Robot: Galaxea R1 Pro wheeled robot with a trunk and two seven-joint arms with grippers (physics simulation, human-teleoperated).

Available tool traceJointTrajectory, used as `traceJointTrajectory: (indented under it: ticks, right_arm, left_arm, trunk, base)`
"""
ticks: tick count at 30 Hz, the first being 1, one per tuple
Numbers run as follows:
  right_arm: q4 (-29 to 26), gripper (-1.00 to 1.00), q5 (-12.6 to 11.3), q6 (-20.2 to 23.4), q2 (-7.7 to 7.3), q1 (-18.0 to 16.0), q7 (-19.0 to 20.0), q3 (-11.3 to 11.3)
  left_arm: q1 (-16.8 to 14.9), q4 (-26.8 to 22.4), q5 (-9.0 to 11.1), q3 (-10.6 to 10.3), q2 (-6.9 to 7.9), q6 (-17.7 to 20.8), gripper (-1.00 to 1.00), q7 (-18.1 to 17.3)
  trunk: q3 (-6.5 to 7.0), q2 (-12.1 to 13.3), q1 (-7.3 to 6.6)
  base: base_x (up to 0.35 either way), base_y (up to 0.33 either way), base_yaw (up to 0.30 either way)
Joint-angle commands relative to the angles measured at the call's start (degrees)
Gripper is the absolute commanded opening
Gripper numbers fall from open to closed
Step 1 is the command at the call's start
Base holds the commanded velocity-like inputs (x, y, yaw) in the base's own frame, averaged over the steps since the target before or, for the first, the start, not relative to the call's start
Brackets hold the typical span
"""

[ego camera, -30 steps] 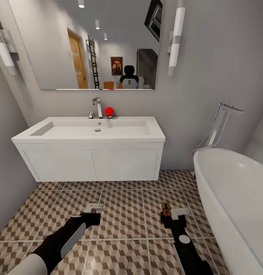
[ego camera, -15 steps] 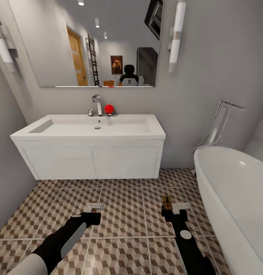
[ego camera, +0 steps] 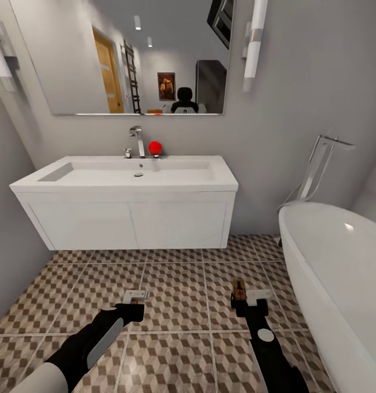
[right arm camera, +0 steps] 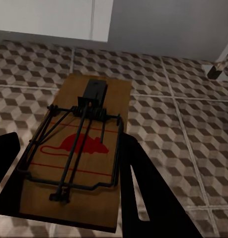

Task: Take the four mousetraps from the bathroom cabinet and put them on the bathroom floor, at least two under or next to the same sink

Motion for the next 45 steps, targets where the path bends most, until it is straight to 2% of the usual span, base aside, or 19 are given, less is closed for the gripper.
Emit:
traceJointTrajectory:
  ticks: [1, 21, 23, 27, 30, 45]
  right_arm:
    - [-0.09, -1.0, 0.59, 0.25, 0.06, -0.02, -0.06, -0.09]
    - [-0.5, -1.0, 0.59, -0.06, 0.09, -0.04, -0.03, 0.06]
    - [-1.39, -1.0, 0.59, -0.08, 0.09, -0.03, 0.0, 1.03]
    - [-2.56, -1.0, 0.57, -0.02, 0.03, -0.03, 0.02, 4.54]
    - [-2.86, -1.0, 0.47, 0.12, 0.08, -0.02, 0.02, 5.9]
    - [-2.96, -1.0, 0.33, 0.26, 0.44, -0.03, 0.02, 6.58]
  left_arm:
    - [-0.06, -0.12, 0.36, -0.3, 0.08, 0.17, -1.0, 0.57]
    - [-0.06, -0.47, 0.36, -0.3, 0.04, 0.17, -1.0, 0.57]
    - [-0.06, -0.45, 0.36, -0.3, -0.16, 0.17, -1.0, 0.57]
    - [-0.06, -0.44, 0.36, -0.3, -0.36, 0.17, -1.0, 0.57]
    - [-0.06, -0.41, 0.36, -0.3, -0.42, 0.18, -1.0, 0.57]
    - [-0.06, -0.47, 0.36, -0.3, -0.45, 0.17, -1.0, 0.57]
  trunk:
    - [-0.33, -0.44, 0.22]
    - [-5.71, -8.46, 4.61]
    - [-6.26, -9.27, 5.05]
    - [-7.34, -10.87, 5.93]
    - [-8.15, -12.07, 6.59]
    - [-12.18, -18.09, 9.88]
  base:
    - [0.0, 0.0, 0.0]
    - [0.0, 0.0, 0.0]
    - [0.0, 0.0, 0.0]
    - [0.0, 0.0, 0.0]
    - [0.0, 0.0, 0.0]
    - [0.0, 0.0, 0.0]
